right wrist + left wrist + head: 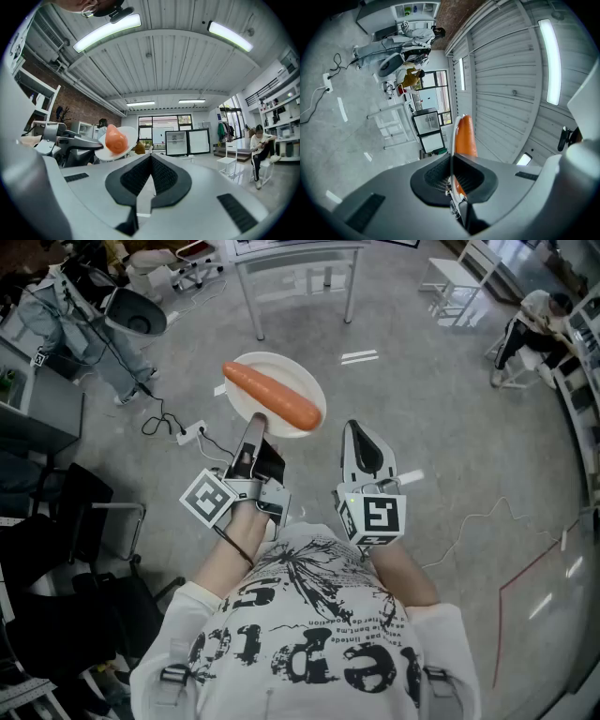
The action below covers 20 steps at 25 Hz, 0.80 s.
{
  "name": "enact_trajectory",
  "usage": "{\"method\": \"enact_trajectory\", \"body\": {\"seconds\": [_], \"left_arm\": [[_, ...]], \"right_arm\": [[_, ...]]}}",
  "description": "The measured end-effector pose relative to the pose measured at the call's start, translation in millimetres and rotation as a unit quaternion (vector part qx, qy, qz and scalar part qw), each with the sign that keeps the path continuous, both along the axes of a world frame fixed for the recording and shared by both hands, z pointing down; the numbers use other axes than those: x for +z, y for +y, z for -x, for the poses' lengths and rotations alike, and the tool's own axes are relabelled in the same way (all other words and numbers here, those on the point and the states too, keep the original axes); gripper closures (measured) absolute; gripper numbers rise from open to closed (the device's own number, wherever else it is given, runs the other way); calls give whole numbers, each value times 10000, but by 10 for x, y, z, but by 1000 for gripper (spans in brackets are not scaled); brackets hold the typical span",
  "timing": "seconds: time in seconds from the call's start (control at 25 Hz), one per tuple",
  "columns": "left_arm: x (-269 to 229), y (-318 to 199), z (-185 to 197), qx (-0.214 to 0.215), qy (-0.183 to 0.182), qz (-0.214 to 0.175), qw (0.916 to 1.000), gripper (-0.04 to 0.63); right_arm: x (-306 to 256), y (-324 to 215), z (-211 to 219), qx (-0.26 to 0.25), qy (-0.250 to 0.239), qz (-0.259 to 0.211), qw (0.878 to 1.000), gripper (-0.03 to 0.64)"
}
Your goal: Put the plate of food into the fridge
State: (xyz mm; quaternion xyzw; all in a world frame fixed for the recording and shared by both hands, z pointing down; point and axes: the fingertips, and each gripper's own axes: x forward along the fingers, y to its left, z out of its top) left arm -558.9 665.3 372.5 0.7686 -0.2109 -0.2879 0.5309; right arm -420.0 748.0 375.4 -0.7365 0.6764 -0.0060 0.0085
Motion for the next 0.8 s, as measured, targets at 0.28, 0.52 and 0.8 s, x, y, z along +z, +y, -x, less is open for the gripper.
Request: {"method": "enact_trajectory", "body": {"seconds": [0.28, 0.52, 0.8], "left_arm": [[-12, 61, -76, 67, -34, -69, 9999, 574], [7, -30, -3, 103, -1, -37, 9999, 574], [20, 240, -538, -23, 5, -21, 10000, 574]], "right_arm": [[36, 23, -64, -2, -89, 58, 9999, 618], [96, -64, 3, 7, -307, 73, 9995, 618], [129, 172, -555, -151, -348, 58, 9993, 618]]}}
